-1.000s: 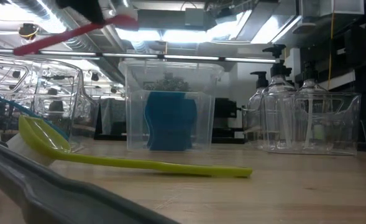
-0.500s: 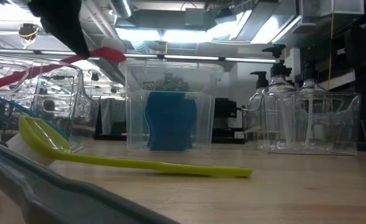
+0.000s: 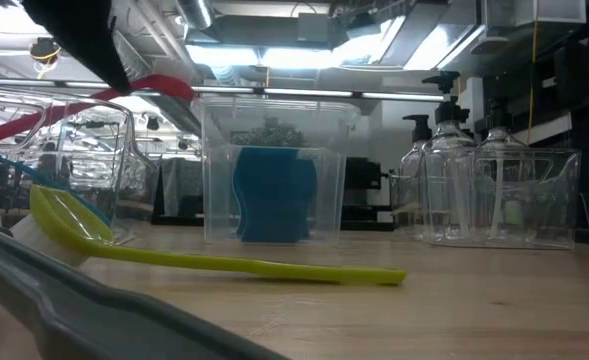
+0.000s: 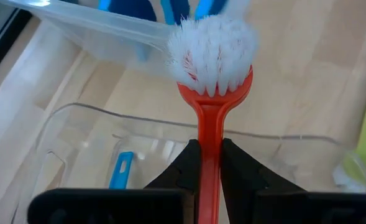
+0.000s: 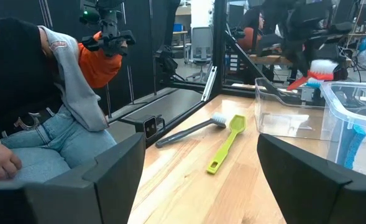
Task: Pick & Place Kitchen Sink Supplies
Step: Put the orange brush into the left transparent bin
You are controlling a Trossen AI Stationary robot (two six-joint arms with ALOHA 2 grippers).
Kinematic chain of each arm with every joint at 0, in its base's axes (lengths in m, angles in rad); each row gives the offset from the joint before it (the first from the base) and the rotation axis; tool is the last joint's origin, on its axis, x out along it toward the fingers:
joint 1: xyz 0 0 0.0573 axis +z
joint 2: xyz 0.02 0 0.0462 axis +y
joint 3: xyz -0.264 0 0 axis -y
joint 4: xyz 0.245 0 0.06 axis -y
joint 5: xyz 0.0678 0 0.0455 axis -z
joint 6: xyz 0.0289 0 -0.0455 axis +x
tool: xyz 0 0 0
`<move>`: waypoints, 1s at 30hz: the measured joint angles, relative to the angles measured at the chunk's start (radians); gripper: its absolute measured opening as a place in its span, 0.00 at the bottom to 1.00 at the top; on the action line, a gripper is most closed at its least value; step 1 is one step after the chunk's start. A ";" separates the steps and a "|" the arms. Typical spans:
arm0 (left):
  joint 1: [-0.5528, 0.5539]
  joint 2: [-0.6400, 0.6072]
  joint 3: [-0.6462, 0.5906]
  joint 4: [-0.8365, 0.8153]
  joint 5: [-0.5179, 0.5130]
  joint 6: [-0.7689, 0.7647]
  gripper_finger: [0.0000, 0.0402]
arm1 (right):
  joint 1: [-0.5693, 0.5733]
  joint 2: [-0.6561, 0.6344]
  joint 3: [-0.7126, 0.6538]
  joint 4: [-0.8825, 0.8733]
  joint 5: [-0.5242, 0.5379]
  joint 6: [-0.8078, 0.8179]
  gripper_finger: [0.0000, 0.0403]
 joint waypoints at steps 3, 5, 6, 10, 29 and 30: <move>-0.022 0.017 0.000 -0.001 0.000 0.023 0.08 | 0.000 0.000 0.000 0.000 0.000 -0.001 0.77; -0.032 0.026 0.000 -0.011 -0.001 0.015 0.08 | 0.000 0.000 0.000 0.000 0.000 0.000 0.77; -0.036 0.029 0.000 -0.020 0.000 -0.002 0.08 | 0.000 0.000 0.000 0.000 0.000 -0.001 0.77; -0.041 0.041 0.000 -0.082 -0.001 -0.060 0.08 | 0.000 0.000 0.000 0.000 0.000 0.000 0.77; -0.041 0.043 -0.167 0.065 0.027 -0.096 0.08 | 0.000 0.000 0.000 0.000 0.000 -0.001 0.77; -0.040 0.038 -0.174 0.070 0.028 -0.096 0.08 | 0.000 0.000 0.000 0.000 0.000 0.000 0.77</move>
